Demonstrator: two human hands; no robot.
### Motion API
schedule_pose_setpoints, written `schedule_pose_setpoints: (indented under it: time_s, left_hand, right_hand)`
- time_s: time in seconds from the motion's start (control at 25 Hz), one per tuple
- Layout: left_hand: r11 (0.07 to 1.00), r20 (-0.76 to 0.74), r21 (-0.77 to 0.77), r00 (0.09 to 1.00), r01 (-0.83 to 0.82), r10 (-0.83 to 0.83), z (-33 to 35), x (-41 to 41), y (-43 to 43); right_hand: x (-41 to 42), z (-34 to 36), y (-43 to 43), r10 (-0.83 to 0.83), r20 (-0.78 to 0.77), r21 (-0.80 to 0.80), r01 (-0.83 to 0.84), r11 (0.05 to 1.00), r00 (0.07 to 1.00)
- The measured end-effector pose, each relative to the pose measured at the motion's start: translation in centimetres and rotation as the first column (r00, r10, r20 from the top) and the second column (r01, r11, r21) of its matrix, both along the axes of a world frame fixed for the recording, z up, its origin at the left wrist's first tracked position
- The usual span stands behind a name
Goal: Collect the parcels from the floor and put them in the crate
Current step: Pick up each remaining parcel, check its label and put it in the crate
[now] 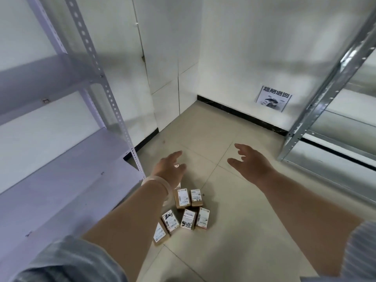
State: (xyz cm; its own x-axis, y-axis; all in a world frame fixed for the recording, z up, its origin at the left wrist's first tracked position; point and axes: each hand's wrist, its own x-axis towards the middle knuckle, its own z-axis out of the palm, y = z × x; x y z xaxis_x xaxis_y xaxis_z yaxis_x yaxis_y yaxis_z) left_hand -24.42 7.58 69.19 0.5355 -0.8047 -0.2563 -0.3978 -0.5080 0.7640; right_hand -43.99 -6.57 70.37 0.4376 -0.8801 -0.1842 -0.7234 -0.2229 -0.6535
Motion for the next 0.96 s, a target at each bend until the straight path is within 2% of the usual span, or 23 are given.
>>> schedule_pose_setpoints:
  time_s: [0.12, 0.28, 0.48, 0.56, 0.72, 0.88, 0.96]
  left_hand:
    - [0.998, 0.002, 0.033, 0.999, -0.053, 0.053, -3.0, 3.7, -3.2]
    - [0.991, -0.001, 0.098, 0.996, -0.094, 0.094, -8.2, 8.9, -7.9]
    - [0.963, -0.048, 0.251, 0.993, -0.094, 0.110, -17.4, 14.0, -14.1]
    - [0.957, -0.031, 0.276, 0.994, -0.093, 0.106, -22.4, 15.6, -15.5]
    - [0.919, -0.044, 0.389, 0.995, -0.060, 0.084, -34.7, 16.9, -17.4]
    - [0.874, -0.030, 0.485, 0.999, -0.018, 0.037, -49.3, 15.9, -17.5]
    - [0.852, 0.003, 0.522, 0.998, 0.047, -0.057, -55.5, 15.2, -17.2]
  right_hand:
    - [4.3, -3.0, -4.2, 0.055, -0.021, 0.015, -0.054, 0.998, 0.998]
    - [9.0, -8.2, -8.4, 0.157, -0.137, 0.043, -0.153, 0.987, 0.978]
    - [13.8, -17.9, -15.6, 0.113, -0.180, 0.187, -0.079, 0.979, 0.977]
    - [15.1, -22.5, -17.6, 0.110, -0.227, 0.257, -0.050, 0.965, 0.968]
    - [19.1, -34.2, -21.1, 0.218, -0.334, 0.247, -0.138, 0.959, 0.917]
    - [21.2, -49.3, -20.3, 0.475, -0.444, 0.288, -0.381, 0.879, 0.760]
    - [20.5, -56.2, -19.4, 0.510, -0.444, 0.351, -0.381, 0.855, 0.737]
